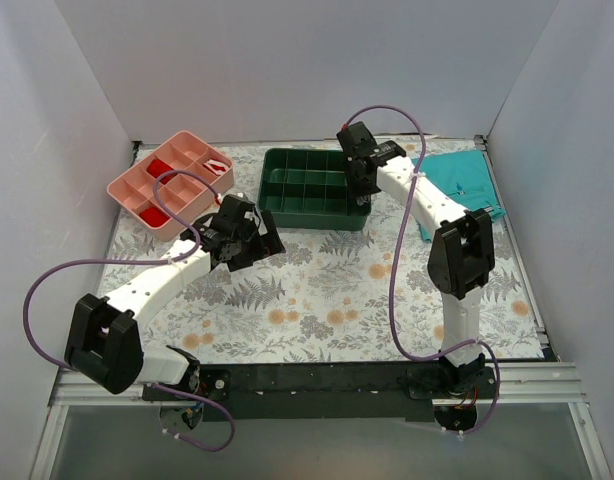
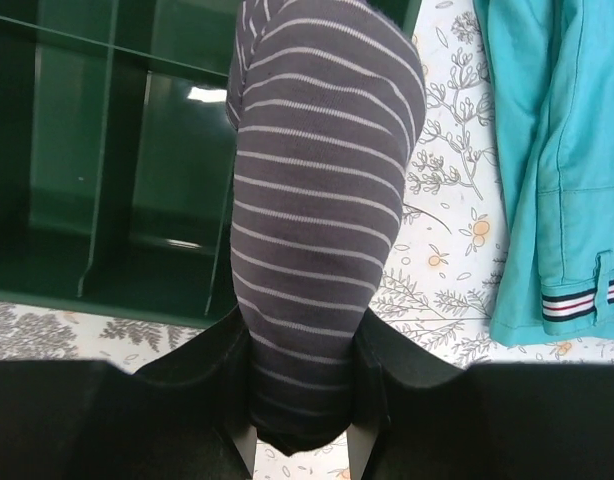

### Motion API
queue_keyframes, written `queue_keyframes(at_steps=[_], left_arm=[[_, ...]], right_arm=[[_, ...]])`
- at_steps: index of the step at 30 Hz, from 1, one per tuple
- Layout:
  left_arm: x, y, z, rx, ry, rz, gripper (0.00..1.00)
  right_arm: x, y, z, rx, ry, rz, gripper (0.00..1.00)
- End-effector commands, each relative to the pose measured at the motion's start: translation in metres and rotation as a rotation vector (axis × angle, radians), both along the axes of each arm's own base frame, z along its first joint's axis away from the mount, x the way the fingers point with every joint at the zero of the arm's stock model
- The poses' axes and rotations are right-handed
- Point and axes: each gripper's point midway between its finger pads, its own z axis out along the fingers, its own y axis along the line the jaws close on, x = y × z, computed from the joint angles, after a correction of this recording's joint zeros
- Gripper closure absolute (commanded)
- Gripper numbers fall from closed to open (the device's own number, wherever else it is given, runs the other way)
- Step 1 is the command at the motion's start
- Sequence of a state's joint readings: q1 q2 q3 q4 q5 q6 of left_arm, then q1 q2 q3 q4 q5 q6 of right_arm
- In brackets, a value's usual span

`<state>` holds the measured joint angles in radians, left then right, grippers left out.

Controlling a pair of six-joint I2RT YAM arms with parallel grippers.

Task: Roll the underwear
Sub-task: Place the underwear in the storage box.

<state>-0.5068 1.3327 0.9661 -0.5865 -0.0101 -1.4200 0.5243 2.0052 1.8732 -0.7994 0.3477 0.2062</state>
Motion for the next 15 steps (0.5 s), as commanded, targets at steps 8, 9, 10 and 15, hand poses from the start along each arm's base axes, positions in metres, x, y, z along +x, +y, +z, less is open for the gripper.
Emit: queue_keyframes(at_steps=[8, 9, 10, 15], left_arm=[[-0.004, 0.002, -0.004, -0.009, 0.022, -0.049, 0.02], [-0.003, 0.002, -0.005, -0.007, 0.023, -0.050, 0.02], [-0.004, 0.003, -0.006, -0.005, 0.025, -0.052, 0.02], [-0.005, 0.003, -0.008, -0.011, 0.032, -0.053, 0.02]], right_arm=[[-0.013, -0.018, 0.002, -0.084, 0.043, -0.043, 0.99], [-0.014, -0.017, 0.002, -0.078, 0.047, -0.038, 0.99], [-0.014, -0.016, 0.000, -0.079, 0.055, -0.032, 0.99], [-0.013, -0.014, -0.011, -0.091, 0.085, -0.012, 0.99]])
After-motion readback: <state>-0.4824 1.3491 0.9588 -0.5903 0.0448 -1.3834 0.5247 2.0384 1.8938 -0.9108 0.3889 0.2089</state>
